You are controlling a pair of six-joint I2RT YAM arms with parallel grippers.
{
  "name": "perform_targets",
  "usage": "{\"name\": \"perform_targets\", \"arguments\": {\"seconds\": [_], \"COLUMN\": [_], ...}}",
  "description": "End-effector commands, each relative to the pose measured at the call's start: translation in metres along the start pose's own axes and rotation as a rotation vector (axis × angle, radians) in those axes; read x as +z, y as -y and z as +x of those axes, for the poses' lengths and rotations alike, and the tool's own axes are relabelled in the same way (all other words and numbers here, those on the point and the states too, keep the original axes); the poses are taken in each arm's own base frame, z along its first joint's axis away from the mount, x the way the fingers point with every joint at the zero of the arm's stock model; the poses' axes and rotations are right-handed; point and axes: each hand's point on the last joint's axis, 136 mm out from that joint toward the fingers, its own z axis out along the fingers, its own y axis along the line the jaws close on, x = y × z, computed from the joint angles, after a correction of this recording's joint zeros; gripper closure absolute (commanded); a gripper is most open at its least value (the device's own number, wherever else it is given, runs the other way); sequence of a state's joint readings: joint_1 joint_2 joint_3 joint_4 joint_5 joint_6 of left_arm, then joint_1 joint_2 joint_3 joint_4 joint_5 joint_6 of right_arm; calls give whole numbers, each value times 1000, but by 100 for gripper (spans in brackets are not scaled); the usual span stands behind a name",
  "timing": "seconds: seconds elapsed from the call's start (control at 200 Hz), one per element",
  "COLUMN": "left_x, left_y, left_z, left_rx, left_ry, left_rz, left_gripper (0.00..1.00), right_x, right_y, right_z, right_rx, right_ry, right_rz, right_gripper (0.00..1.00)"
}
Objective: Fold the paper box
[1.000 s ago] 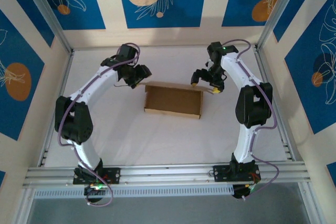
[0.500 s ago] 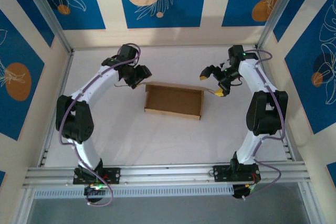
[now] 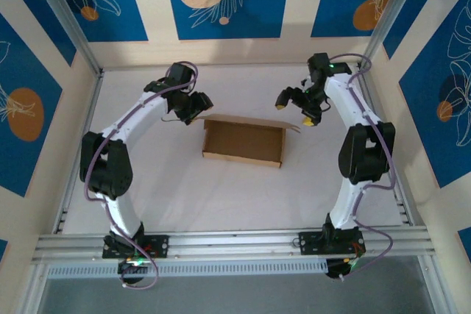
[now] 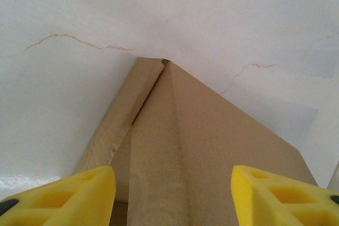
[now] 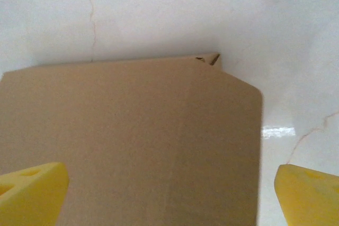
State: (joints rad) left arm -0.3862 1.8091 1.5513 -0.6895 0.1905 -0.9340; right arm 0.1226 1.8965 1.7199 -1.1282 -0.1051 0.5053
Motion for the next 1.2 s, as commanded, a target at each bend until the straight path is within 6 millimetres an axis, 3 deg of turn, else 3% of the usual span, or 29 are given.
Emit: {"name": "perform_targets", "arguments": {"seconds": [0.0,0.215,0.385,0.61,0.69,0.915,1.196], "left_x": [-1,-1,1,1,1,-2,21], "left_y": [8,7,7,3,1,-9,0], "left_z": [-1,1,4,5,0,-31,-34], "left_rx": [-3,-13,-29,-25,3,86,79], "left_ry": [-9,-16,-24,-23,-8,77,46], "left_rz": [17,20,28,21,6,-34,22], "left_gripper": [41,41,41,39,34,30,32], "right_x": [15,20,21,16,13,13,23], "right_y": [-5,-3,-15,16,23,24,11], "right_z": [21,34,45,35,30,20,47], "right_rx": [-20,2,24,100,126,167,216], "right_ry": [-90,-115,-148,-114,-106,-119,-203], "right_rz": [24,3,-55,28,32,-10,-124], "right_gripper": [0,0,1,3,3,3,4]}}
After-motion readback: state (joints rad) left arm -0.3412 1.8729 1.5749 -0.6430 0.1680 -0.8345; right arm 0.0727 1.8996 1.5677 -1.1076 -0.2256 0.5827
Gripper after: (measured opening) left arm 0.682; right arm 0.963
